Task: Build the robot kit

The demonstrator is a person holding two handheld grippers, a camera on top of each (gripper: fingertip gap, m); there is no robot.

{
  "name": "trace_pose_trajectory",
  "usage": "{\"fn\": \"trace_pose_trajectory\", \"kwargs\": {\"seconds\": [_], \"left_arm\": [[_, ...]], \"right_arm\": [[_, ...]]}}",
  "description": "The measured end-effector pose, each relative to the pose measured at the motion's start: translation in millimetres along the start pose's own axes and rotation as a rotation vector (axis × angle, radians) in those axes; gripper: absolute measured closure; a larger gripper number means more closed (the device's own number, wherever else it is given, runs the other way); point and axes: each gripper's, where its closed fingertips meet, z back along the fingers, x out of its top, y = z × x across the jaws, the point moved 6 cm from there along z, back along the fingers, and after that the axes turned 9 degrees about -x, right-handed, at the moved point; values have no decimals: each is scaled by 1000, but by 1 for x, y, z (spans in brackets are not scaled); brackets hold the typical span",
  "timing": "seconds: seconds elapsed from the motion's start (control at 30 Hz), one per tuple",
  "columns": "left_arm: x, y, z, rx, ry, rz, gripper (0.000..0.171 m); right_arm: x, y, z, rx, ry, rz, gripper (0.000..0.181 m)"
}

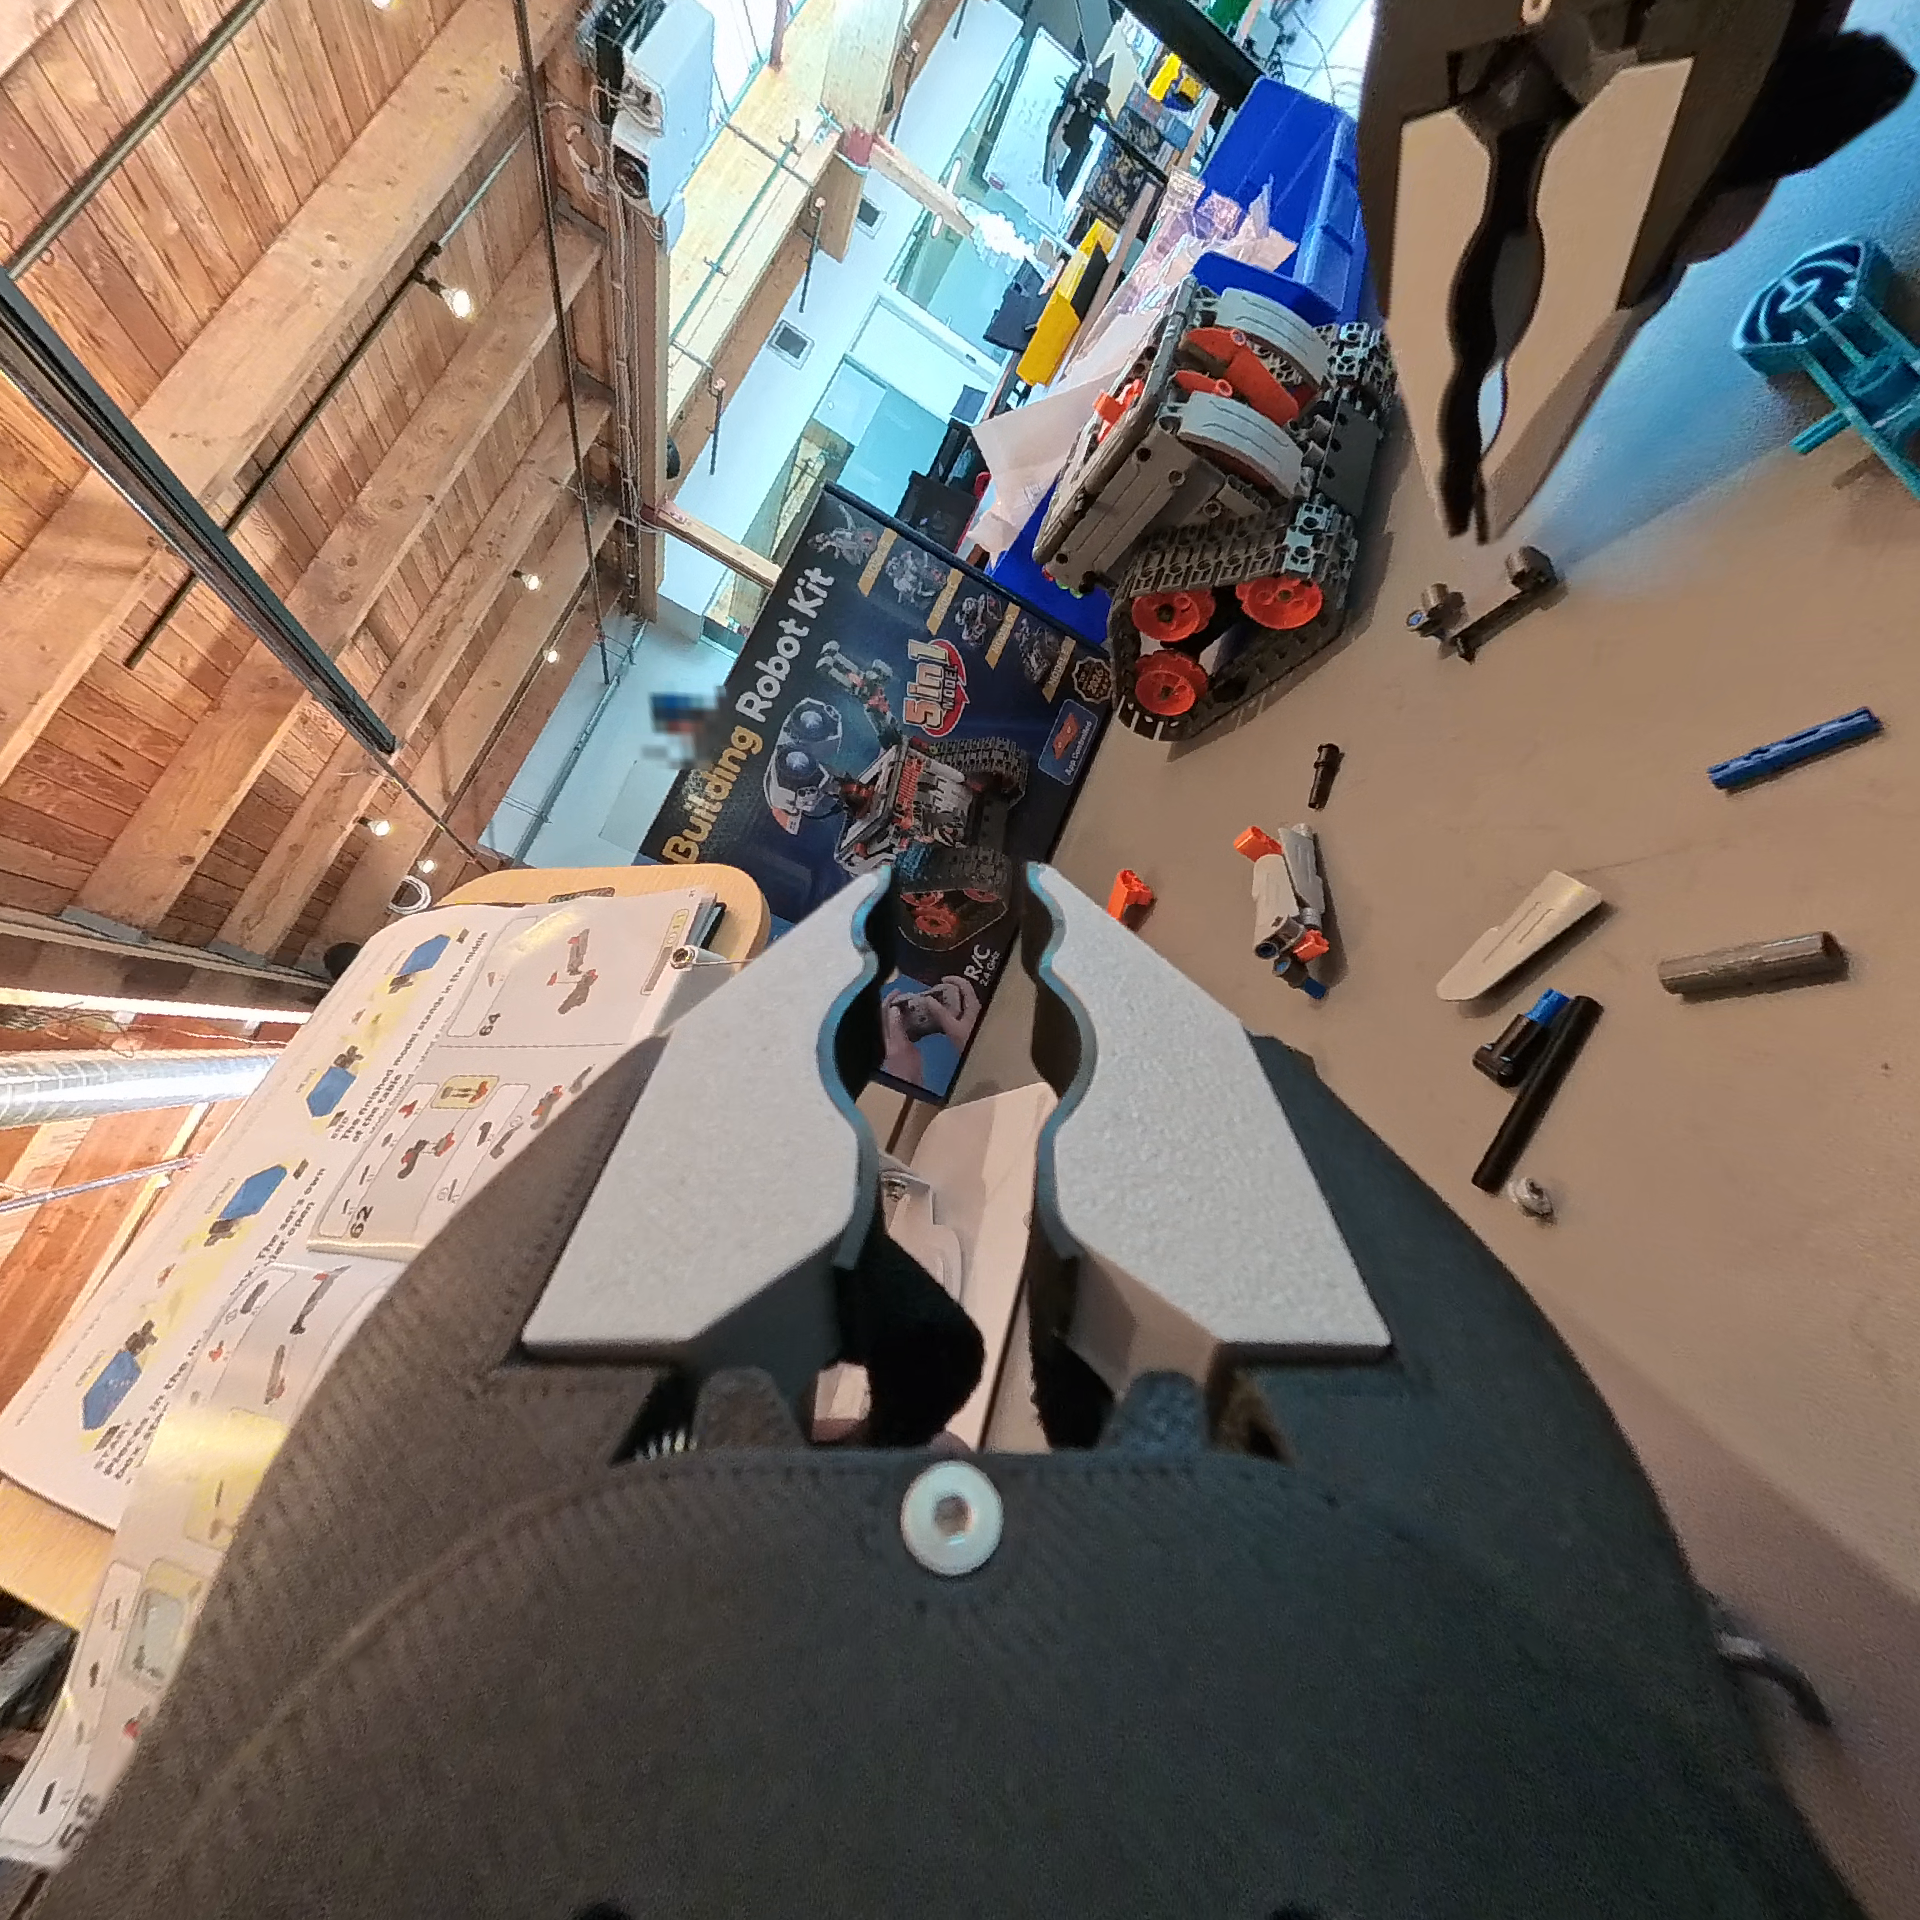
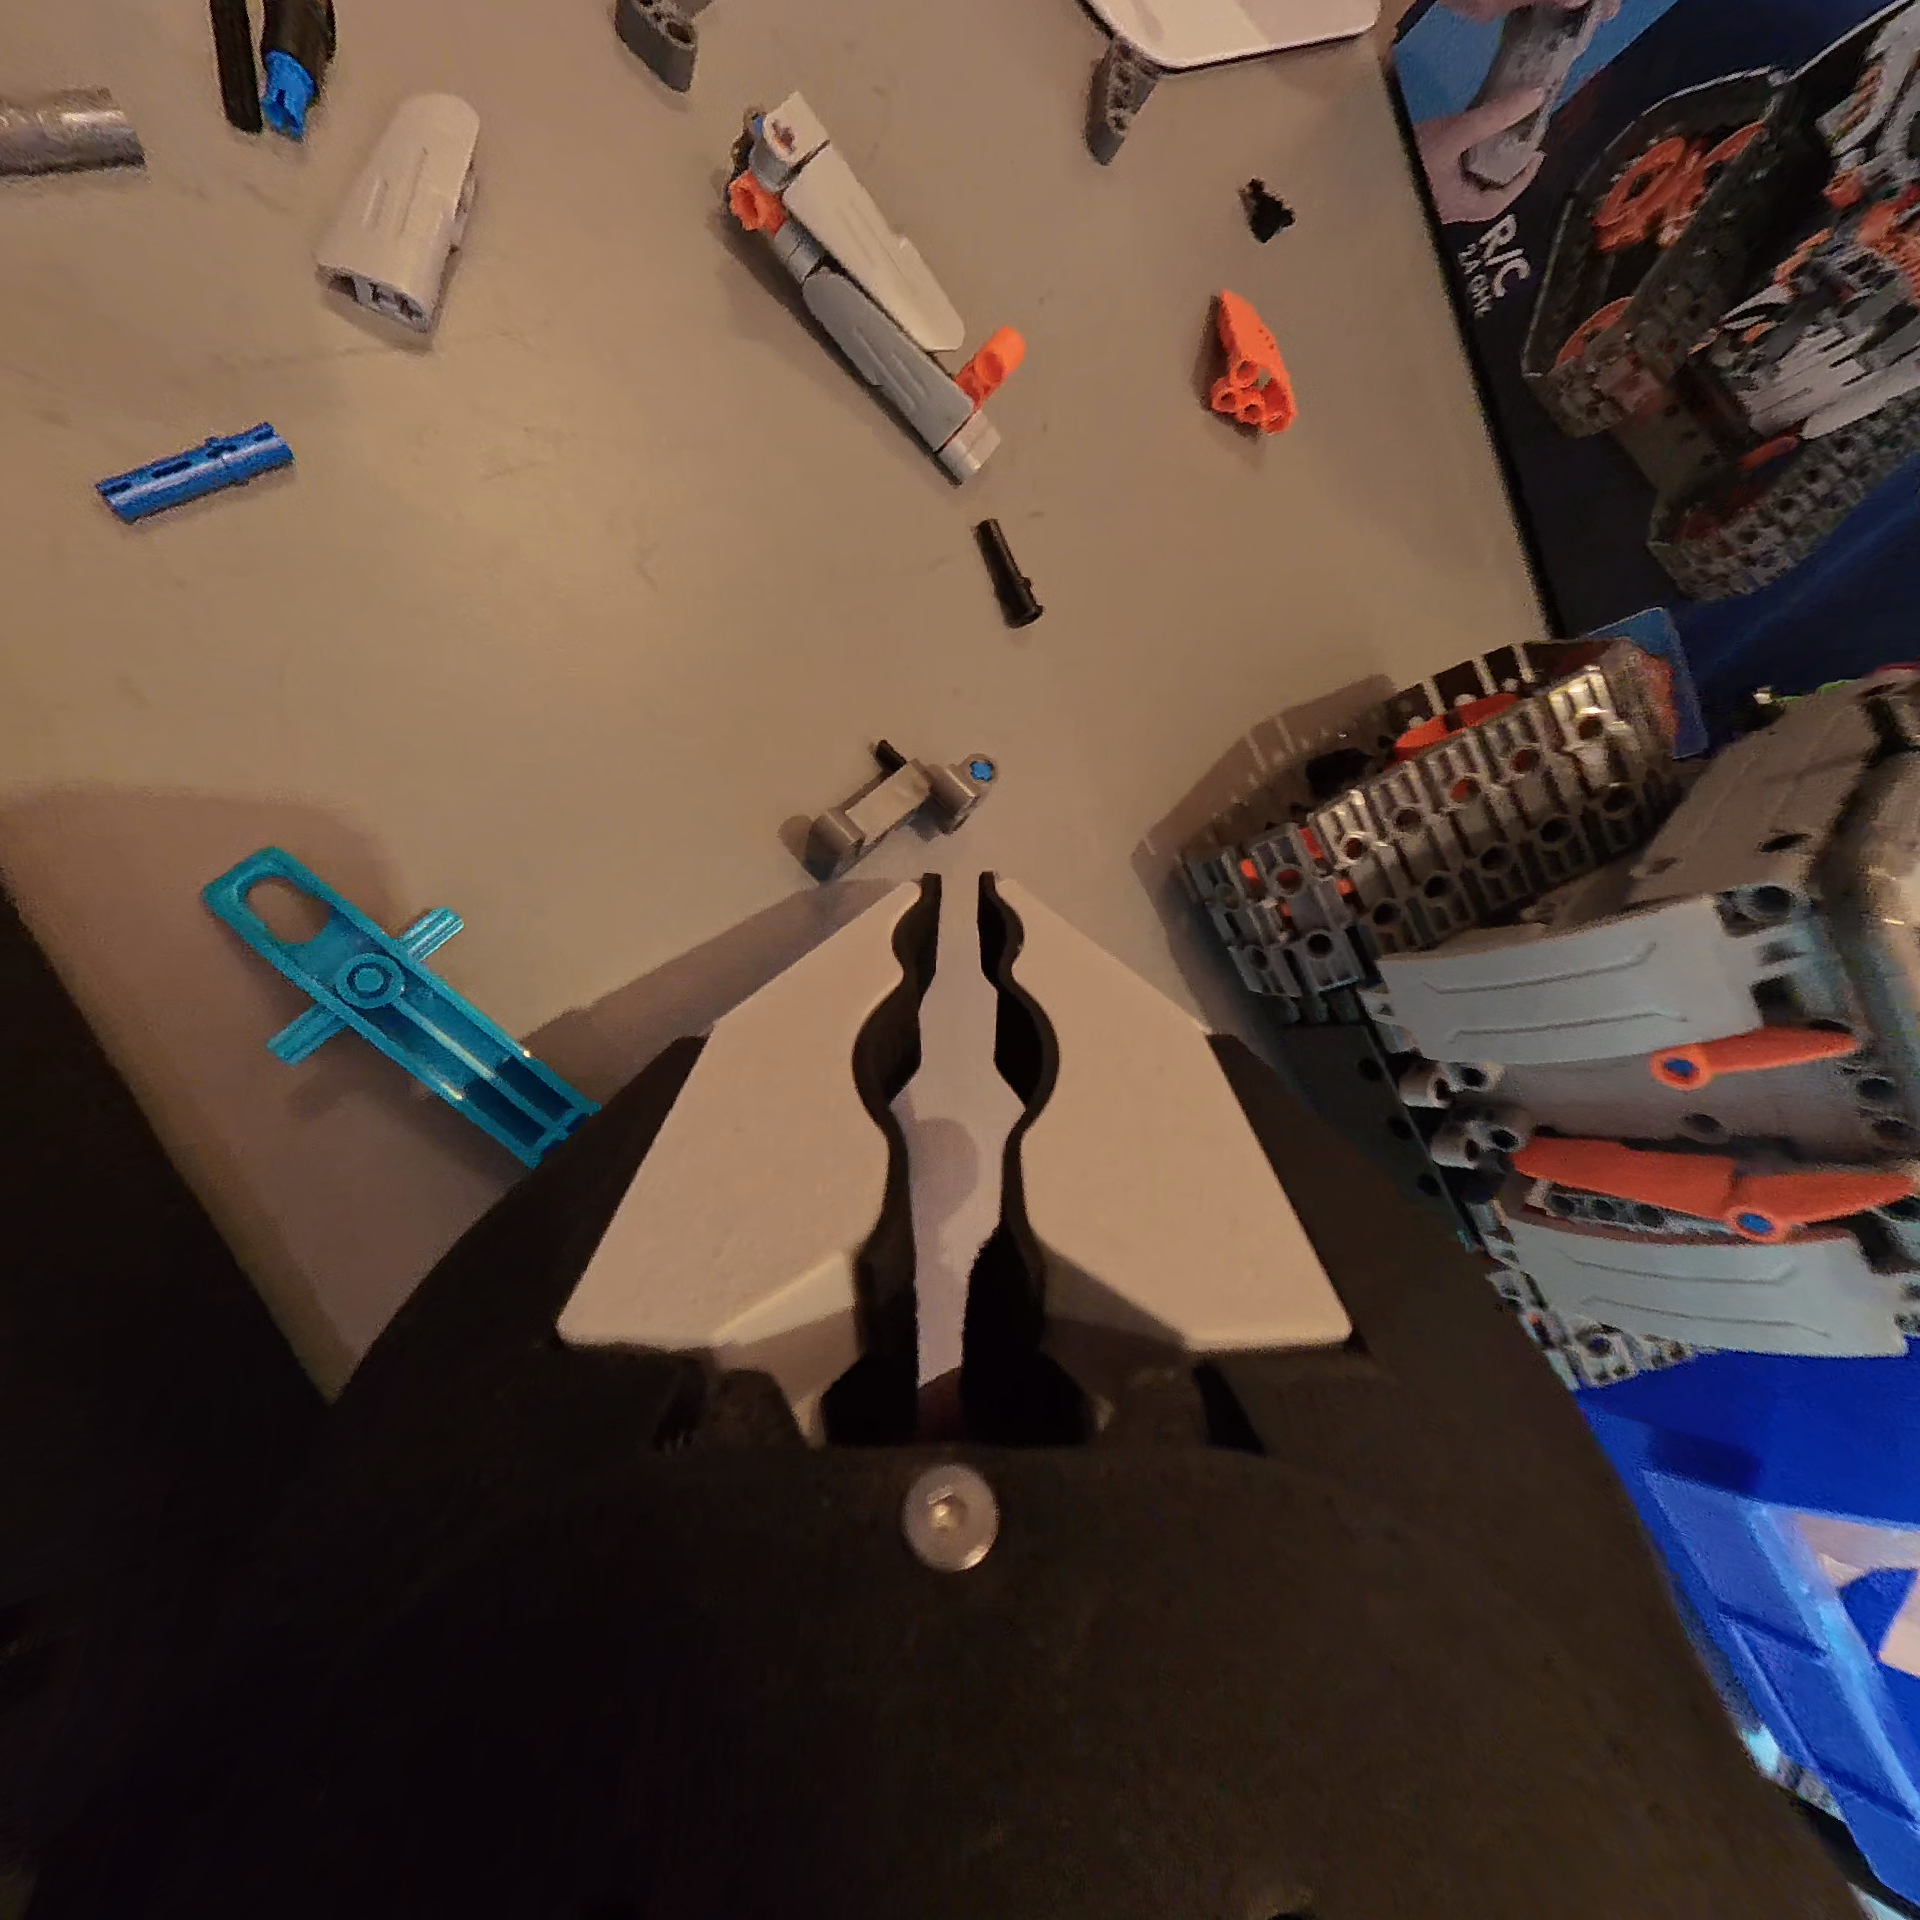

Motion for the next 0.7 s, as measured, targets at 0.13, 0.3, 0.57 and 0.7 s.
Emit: {"fn": "trace_pose_trajectory", "kwargs": {"seconds": [0.13, 0.3, 0.57, 0.7], "left_arm": [[-1, 0, -1, -10, 3, 16, 151], [-4, 1, -1, -21, 10, 46, 150], [-9, 3, 0, -27, 25, 75, 150], [-13, 5, -1, -37, 31, 100, 150]], "right_arm": [[21, -12, 16, -48, -66, -13, 176], [77, -19, 30, -55, -245, -34, 174], [163, -17, 15, 14, -486, -115, 170], [173, -15, -5, -4, -541, -143, 171]]}}
